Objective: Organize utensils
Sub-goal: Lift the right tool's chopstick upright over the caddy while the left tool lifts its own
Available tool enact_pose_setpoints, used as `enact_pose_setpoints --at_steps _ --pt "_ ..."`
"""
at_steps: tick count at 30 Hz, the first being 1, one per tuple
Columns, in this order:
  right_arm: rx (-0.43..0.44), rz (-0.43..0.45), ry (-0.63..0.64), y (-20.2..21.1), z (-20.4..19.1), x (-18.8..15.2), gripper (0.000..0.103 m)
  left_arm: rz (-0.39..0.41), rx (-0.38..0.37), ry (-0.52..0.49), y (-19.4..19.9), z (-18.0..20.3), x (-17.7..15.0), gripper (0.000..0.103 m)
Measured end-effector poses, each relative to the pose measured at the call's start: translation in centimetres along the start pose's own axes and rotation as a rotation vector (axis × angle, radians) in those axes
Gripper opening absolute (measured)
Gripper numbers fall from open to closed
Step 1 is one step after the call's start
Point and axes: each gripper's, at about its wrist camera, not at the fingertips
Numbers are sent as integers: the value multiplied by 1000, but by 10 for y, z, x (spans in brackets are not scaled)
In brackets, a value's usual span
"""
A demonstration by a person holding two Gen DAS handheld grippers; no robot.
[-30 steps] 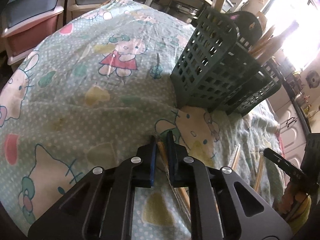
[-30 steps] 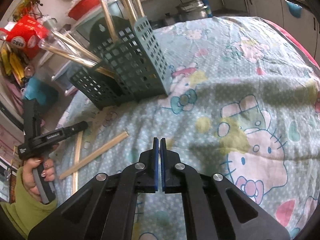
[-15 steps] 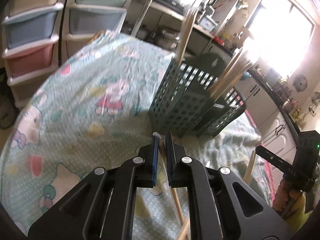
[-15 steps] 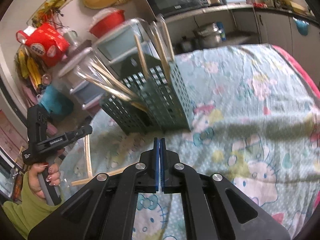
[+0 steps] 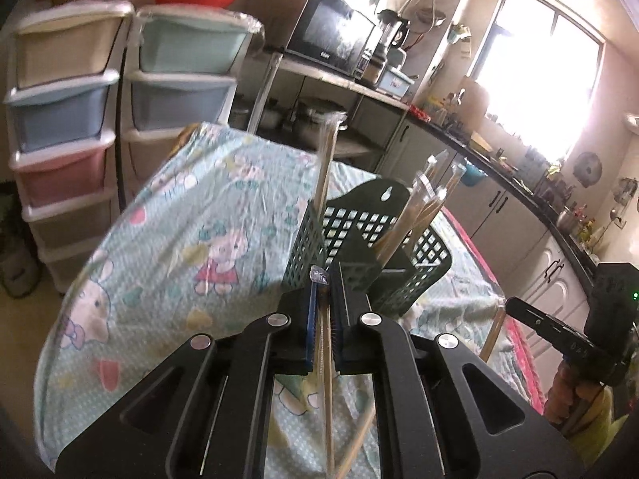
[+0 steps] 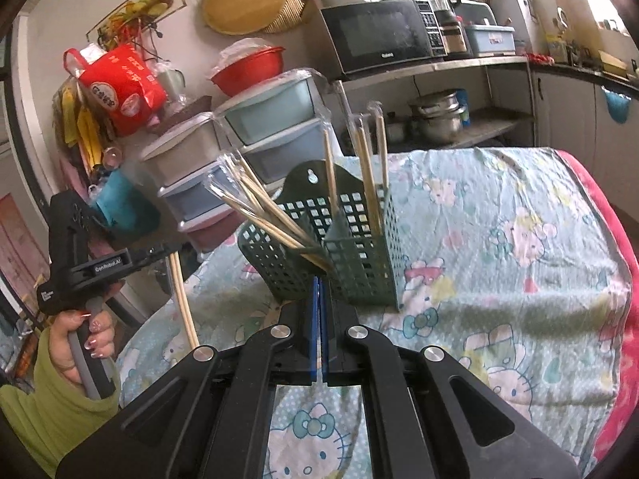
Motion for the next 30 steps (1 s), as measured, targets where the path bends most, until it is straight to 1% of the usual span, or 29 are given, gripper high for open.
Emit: enact_pose_setpoints --at_steps 10,22,30 --pt "10 35 46 9 -15 9 1 56 -23 -41 16 15 18 3" --pt "6 72 69 19 -21 16 1 94 -85 -92 24 45 32 3" --pt "4 92 78 25 -22 20 1 106 -114 -125 21 60 41 3"
Point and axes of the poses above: each gripper's, at about its wrist camera, not at the fingertips, and y roughly against the way its jaws point, z to its right, x to its top, and after that the axes turned 4 degrees about -y, right-handed
